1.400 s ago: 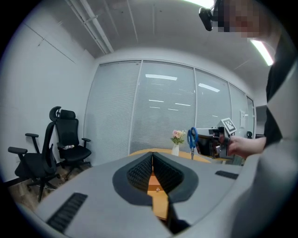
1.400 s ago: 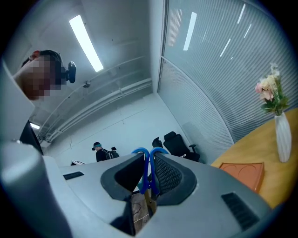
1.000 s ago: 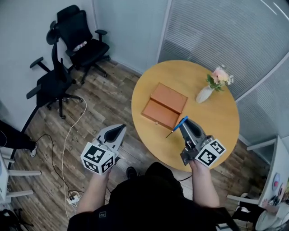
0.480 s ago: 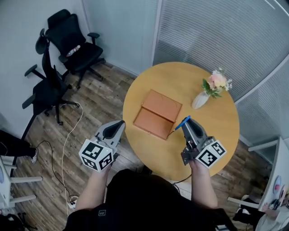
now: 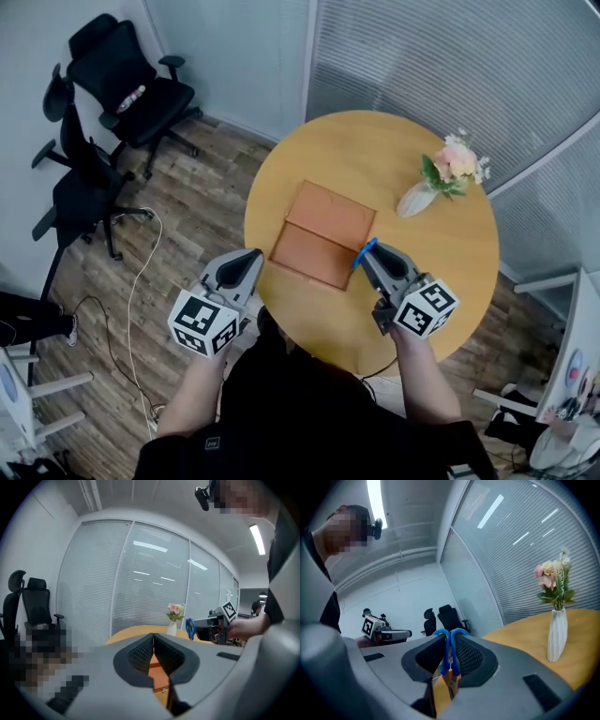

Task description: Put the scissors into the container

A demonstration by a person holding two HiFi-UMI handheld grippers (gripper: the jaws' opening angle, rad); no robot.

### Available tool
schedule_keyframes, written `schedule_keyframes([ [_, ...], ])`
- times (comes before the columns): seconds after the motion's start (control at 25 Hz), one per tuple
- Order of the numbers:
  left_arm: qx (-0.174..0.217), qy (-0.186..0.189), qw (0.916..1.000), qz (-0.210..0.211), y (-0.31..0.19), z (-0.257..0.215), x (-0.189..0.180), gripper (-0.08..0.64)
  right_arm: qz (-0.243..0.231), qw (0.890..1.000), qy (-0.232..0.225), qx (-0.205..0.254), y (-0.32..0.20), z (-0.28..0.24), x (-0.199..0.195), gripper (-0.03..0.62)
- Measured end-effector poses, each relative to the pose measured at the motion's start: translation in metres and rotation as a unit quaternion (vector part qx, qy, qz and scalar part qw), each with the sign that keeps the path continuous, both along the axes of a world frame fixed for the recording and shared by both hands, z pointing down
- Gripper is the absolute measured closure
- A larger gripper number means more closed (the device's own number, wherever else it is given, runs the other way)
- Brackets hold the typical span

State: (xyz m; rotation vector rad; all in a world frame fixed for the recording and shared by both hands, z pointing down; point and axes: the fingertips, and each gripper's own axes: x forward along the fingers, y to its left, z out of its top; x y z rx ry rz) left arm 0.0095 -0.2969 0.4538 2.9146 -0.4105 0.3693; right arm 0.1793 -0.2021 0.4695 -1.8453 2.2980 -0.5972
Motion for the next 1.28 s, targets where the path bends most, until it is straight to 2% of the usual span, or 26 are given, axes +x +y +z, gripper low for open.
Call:
schedule_keyframes([
  [0.32, -0.043, -0.011, 0.999, 0.009, -0.03, 0.043, 0.009, 0.546, -0.018, 0.995, 0.051, -0.078, -0.035, 0.058, 0.001, 0.508],
  [0.56, -0.065, -0.013, 0.9977, 0.011, -0.043, 0.064, 0.009, 0.546, -0.052, 0.985, 0.077, -0.143, -0.059, 0.104, -0.011, 0.508],
  [0.84, -0.063, -0.014, 0.9978, -0.016, -0.073, 0.07, -0.005, 0.546, -0.107, 0.967, 0.116, -0.201, -0.075, 0.148, -0.027, 0.508],
  [1.08, -0.073, -0.006, 0.9966, -0.037, -0.083, 0.078, -0.015, 0.546, -0.156, 0.943, 0.144, -0.256, -0.089, 0.186, -0.046, 0.508],
  [1.28, -0.089, -0.004, 0.9955, -0.031, -0.074, 0.091, -0.017, 0.546, -0.175, 0.926, 0.166, -0.291, -0.099, 0.215, -0.056, 0.506],
])
